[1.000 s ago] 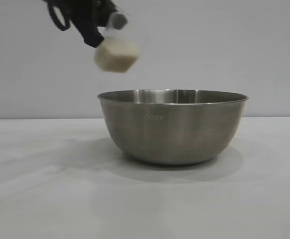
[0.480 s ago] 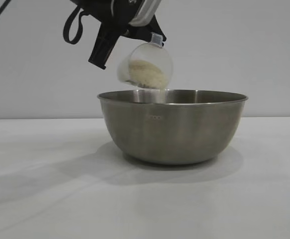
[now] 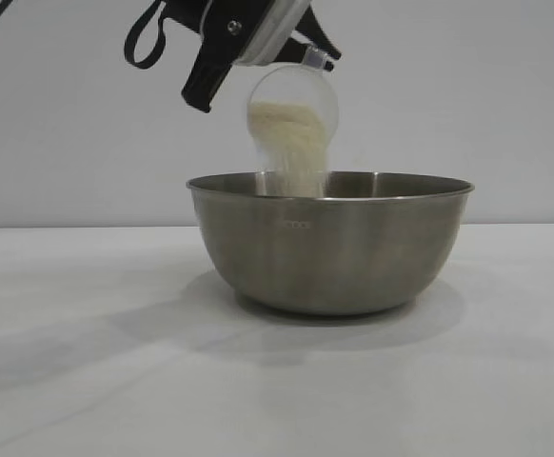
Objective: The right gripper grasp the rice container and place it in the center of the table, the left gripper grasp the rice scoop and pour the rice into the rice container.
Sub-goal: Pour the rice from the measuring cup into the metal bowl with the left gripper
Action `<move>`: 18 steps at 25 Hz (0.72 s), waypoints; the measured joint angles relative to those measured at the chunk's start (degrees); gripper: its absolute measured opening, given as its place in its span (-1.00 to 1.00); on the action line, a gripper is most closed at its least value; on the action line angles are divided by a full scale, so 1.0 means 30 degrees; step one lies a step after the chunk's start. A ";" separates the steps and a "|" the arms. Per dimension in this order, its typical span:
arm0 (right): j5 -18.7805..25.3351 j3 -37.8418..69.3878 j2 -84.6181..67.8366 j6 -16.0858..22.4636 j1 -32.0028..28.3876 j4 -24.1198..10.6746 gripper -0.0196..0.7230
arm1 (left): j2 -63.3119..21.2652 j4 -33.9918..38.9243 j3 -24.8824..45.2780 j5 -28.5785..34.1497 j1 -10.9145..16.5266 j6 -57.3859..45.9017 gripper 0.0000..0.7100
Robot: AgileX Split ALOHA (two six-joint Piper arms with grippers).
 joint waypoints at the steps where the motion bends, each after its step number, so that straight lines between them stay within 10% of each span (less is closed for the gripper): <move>1: 0.0000 0.0000 0.0000 0.0000 0.0000 0.0000 0.19 | 0.0000 0.0032 -0.0013 -0.0029 0.0000 0.0220 -1.00; 18: 0.0000 0.0000 0.0000 0.0000 0.0000 0.0000 0.19 | 0.0000 0.0492 -0.0013 -0.0870 0.0000 0.0708 -1.00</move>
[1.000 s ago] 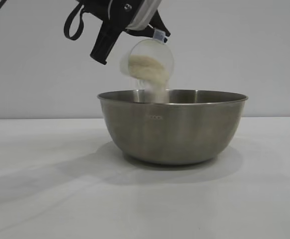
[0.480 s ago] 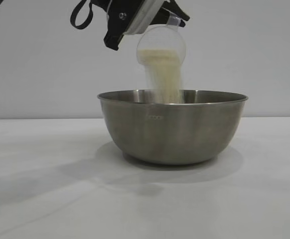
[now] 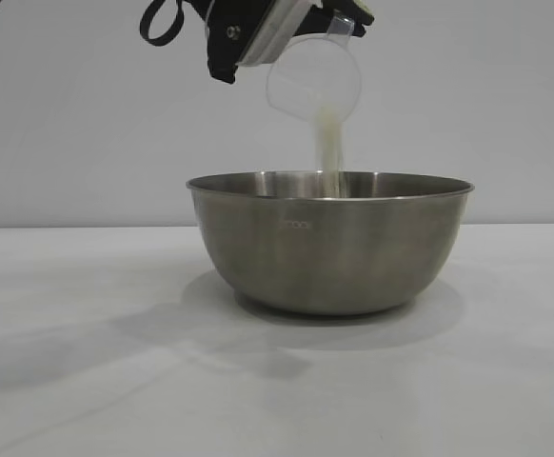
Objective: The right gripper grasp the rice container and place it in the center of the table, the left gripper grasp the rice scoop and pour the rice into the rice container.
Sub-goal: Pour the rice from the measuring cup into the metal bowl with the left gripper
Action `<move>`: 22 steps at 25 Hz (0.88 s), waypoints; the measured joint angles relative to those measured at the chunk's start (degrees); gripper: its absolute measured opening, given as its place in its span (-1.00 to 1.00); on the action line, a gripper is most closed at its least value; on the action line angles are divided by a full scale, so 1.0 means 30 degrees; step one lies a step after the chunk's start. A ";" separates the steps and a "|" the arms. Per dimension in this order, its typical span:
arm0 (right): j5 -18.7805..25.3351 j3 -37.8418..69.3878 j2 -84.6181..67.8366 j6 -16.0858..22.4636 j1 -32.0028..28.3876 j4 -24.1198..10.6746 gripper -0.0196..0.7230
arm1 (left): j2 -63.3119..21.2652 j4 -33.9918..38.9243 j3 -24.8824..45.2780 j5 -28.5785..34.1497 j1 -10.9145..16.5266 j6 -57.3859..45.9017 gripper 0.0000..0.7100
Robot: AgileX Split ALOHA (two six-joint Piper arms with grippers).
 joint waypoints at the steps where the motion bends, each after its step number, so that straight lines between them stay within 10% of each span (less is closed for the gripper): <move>1: 0.0000 0.0000 0.0000 0.0000 0.0000 0.0000 0.19 | 0.0000 0.0000 0.0000 0.0000 0.0000 0.0000 -1.00; 9: 0.0000 0.0000 0.0000 0.0000 0.0000 0.0000 0.19 | 0.0000 -0.0862 0.0000 0.0000 -0.0013 -0.1440 -1.00; 17: 0.0000 0.0000 0.0000 0.0000 0.0000 0.0000 0.19 | 0.0000 -1.6566 -0.0030 -0.0546 0.0305 -1.3926 -1.00; 22: 0.0000 0.0000 0.0000 0.0000 0.0000 0.0000 0.19 | 0.0000 -2.2004 0.0634 -0.0176 0.2692 -2.1417 -1.00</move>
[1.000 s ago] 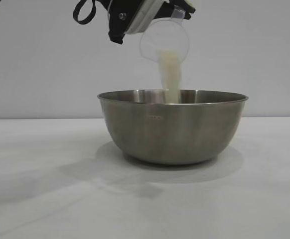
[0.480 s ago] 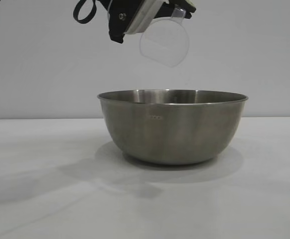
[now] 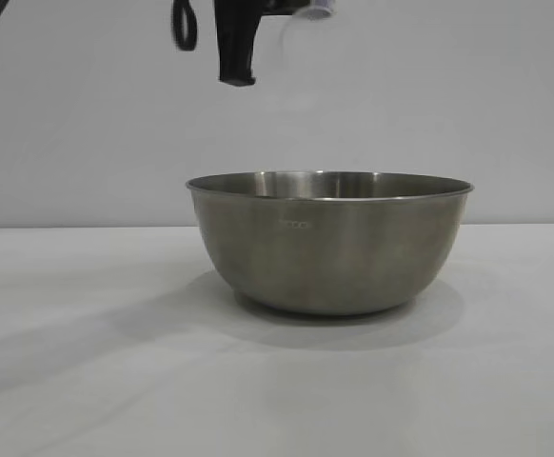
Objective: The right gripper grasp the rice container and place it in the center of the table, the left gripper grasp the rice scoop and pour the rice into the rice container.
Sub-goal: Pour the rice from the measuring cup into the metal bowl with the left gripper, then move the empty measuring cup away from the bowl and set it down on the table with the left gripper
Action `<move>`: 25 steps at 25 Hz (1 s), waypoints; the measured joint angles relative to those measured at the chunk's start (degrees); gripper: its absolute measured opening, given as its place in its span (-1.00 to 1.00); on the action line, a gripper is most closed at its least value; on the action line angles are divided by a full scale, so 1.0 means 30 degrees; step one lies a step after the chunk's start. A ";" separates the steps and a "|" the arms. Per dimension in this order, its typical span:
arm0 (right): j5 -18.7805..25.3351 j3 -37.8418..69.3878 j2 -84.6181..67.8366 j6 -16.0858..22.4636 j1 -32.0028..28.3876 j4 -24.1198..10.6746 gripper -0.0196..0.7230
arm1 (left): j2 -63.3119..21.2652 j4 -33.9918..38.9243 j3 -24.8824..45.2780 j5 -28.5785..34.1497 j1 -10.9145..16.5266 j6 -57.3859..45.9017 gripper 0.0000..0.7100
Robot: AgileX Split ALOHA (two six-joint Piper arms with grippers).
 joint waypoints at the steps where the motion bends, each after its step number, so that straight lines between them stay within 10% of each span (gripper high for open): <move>1: 0.0000 0.0000 0.0000 0.0000 0.0000 0.0000 0.19 | 0.0000 0.0456 0.0421 0.0240 0.0733 -0.2168 -1.00; 6: 0.0000 0.0000 0.0000 0.0000 0.0000 0.0000 0.19 | 0.0000 0.9070 0.3033 -0.0935 0.4490 -1.3463 -1.00; 11: 0.0000 0.0000 0.0000 0.0000 0.0000 0.0000 0.19 | 0.0000 1.3163 0.5077 -0.2700 0.6842 -1.5983 -1.00; 25: 0.0000 0.0000 0.0000 0.0000 0.0000 0.0000 0.19 | 0.3049 1.4674 0.5432 -0.3886 0.7164 -1.5704 -1.00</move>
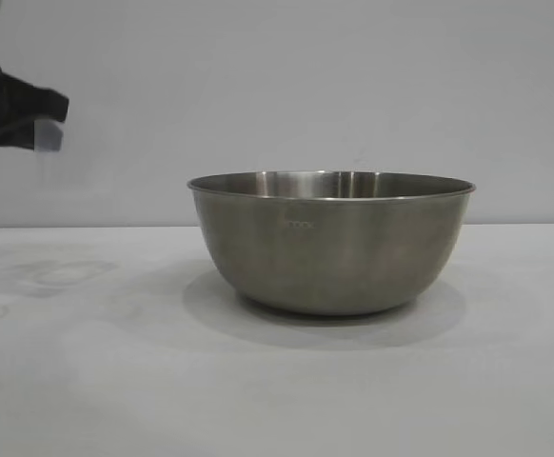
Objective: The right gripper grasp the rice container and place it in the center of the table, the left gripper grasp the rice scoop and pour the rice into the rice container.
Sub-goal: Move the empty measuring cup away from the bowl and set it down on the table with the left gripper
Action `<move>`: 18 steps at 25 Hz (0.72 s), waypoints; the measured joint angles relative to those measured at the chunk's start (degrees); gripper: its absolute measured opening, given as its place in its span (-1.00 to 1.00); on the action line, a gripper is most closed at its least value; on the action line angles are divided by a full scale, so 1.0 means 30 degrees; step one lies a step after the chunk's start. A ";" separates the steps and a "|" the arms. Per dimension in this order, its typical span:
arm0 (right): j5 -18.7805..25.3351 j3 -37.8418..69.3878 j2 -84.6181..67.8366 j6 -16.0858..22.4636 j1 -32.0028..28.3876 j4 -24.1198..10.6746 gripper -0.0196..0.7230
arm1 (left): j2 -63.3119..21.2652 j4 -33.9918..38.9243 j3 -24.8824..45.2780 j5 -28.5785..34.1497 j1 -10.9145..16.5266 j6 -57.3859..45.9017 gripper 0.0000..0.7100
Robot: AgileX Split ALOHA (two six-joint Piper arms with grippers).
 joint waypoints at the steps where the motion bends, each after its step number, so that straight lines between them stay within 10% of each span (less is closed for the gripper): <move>1: 0.0000 0.0000 0.0000 0.0000 0.0000 0.0000 0.19 | 0.0202 0.0000 0.0000 0.0000 0.0000 0.0000 -1.00; 14: 0.0000 0.0000 0.0000 0.0000 0.0000 0.0000 0.05 | 0.1495 0.0326 0.0085 -0.0046 0.0000 0.0102 -1.00; 18: 0.0000 0.0000 0.0000 0.0000 0.0000 0.0000 0.05 | 0.1495 0.0365 0.0813 -0.0287 0.0000 0.0132 -0.65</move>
